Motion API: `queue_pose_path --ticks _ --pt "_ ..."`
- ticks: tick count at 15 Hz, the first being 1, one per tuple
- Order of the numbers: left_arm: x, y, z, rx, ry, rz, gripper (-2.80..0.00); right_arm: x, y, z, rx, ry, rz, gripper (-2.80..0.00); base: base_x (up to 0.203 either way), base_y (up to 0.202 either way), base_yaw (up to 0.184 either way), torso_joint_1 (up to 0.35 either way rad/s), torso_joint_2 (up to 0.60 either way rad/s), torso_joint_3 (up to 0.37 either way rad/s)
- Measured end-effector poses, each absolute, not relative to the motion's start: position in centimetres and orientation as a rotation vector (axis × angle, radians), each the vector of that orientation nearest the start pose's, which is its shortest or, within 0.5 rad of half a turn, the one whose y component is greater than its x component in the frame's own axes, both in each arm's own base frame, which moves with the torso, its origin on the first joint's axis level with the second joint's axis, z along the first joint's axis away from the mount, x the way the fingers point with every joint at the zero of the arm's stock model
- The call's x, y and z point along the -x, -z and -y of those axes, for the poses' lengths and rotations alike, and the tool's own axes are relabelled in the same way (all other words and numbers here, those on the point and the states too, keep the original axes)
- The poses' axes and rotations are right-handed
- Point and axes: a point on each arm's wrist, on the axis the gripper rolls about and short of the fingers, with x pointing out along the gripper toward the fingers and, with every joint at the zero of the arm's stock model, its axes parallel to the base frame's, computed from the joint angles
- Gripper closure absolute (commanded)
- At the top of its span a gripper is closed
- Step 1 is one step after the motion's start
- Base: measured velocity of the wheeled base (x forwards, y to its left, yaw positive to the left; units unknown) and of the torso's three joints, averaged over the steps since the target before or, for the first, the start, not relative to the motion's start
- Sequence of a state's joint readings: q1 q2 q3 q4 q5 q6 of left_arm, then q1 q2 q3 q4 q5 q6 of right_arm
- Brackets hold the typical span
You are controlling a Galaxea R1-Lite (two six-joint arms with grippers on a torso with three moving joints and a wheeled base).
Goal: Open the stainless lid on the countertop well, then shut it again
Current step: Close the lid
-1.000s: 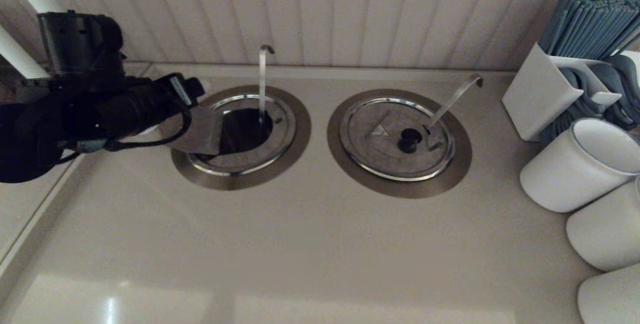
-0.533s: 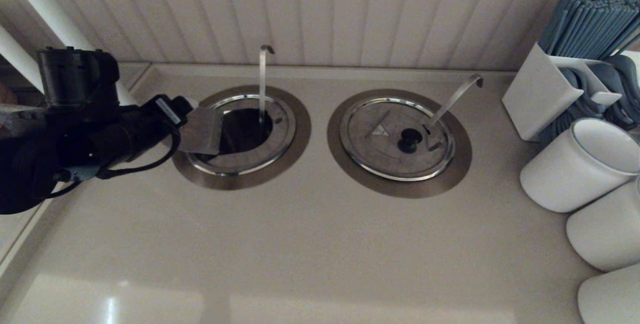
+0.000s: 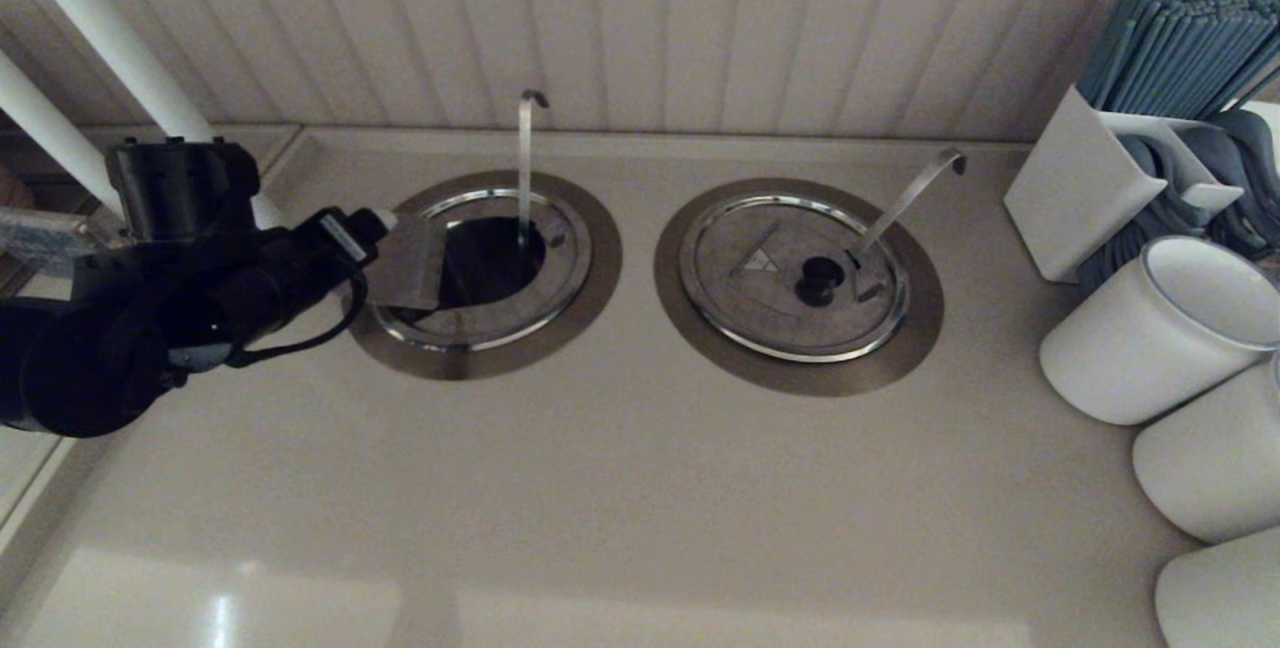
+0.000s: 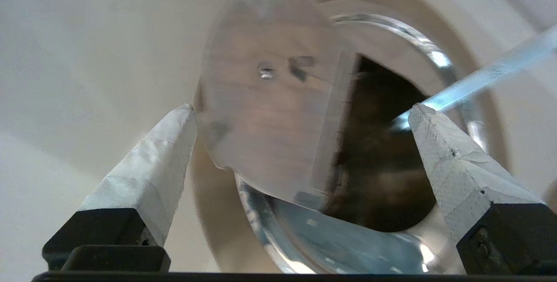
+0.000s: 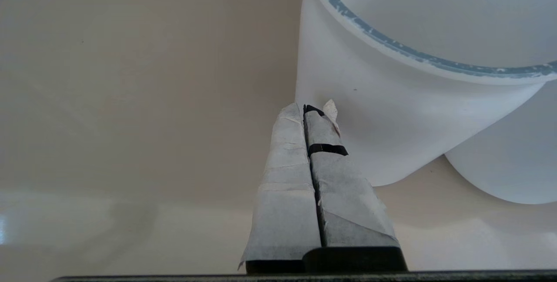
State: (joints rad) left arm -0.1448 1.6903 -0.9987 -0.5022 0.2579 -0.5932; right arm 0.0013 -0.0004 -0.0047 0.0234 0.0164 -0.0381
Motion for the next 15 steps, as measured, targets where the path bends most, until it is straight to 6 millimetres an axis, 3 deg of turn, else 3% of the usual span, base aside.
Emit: queue_pose_path --ticks 7,15 --pt "-32.7 -21.6 3.3 0.549 -0.155 -0.177 -2.8 2.3 -7.4 0.0 0.038 -0.018 -0.018 0.0 0.0 0.0 0.0 0.0 0.0 0.0" --pt "-33.8 -22.7 3.8 0.532 -0.102 -0.085 -2.8 2.3 -7.4 0.0 0.038 -0.018 -0.018 0.0 0.0 0.0 0.0 0.0 0.0 0.0"
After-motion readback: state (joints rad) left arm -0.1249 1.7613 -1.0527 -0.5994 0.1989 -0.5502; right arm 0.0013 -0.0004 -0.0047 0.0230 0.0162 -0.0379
